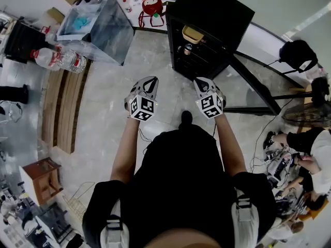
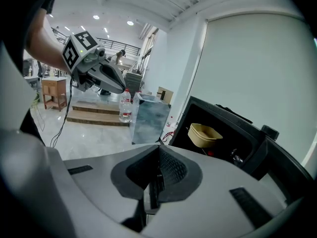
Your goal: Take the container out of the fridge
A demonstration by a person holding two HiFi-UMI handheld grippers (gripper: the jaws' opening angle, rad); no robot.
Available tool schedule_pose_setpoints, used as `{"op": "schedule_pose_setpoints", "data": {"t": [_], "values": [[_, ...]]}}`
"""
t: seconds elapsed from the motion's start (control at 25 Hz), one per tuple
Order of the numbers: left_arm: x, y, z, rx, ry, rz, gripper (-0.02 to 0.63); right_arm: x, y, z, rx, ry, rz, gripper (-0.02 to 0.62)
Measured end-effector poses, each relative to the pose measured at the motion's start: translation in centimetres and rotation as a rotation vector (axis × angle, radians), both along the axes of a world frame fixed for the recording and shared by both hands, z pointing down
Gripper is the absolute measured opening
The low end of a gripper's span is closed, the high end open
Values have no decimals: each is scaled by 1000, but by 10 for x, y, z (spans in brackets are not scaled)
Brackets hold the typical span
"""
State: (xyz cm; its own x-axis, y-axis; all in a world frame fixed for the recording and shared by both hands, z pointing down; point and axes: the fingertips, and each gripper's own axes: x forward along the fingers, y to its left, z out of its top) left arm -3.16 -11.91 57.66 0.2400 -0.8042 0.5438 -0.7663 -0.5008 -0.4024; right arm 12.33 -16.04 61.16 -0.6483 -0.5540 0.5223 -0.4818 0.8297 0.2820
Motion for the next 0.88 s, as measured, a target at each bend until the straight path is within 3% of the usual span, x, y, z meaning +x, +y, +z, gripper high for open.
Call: {"op": "schedule_pose_setpoints", "data": {"t": [0.6,0.88], "values": [[26,-30,8,-15,-7,-89,25,10,-40,10,-15,1,-118,-2],[38,-37,9,-19,-11,-82,25,10,-45,13,-15,7,-148,-2]]}}
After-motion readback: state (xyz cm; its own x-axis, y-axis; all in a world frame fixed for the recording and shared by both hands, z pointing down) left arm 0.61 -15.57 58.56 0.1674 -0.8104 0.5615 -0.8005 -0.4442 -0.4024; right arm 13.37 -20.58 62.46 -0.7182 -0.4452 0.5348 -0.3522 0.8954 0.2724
